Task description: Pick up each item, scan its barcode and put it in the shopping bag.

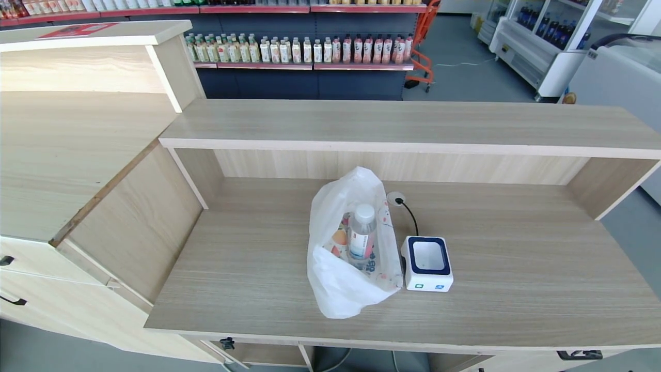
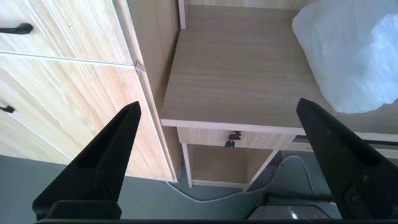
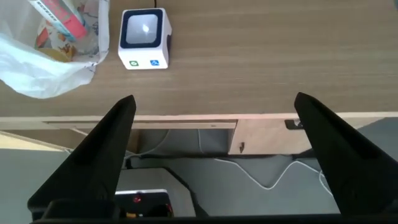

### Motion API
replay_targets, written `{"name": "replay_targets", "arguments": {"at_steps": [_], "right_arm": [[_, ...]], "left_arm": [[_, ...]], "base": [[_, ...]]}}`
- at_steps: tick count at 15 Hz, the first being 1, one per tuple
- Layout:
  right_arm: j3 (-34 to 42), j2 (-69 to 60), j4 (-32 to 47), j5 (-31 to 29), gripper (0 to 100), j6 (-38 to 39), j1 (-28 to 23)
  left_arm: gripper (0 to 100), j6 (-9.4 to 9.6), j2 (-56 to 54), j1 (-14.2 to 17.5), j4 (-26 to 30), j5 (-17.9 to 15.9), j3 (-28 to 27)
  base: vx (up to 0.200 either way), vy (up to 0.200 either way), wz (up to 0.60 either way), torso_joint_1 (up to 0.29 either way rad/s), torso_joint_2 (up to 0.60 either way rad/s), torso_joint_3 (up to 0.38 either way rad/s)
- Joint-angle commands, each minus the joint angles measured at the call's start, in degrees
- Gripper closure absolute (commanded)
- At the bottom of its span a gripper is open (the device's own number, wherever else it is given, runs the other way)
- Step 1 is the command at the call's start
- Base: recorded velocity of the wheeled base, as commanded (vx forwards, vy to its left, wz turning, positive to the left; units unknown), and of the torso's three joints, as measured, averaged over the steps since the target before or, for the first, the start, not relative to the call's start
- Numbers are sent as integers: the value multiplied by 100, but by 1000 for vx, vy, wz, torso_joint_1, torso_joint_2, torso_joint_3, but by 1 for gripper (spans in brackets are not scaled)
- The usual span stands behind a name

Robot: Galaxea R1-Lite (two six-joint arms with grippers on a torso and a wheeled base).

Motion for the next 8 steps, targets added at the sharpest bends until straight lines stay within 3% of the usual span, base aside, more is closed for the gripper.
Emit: {"name": "replay_targets", "arguments": {"at_steps": [1, 8], "right_arm": [[223, -1625, 668, 167, 0, -79, -378], [223, -1880, 695, 229, 0, -273, -475]], "left_arm": [[0, -2, 0, 10, 0, 0, 0], [0, -2, 0, 1, 0, 0, 0]], "base": [[0, 0, 0, 0, 0, 0], [0, 0, 0, 0, 0, 0]]}}
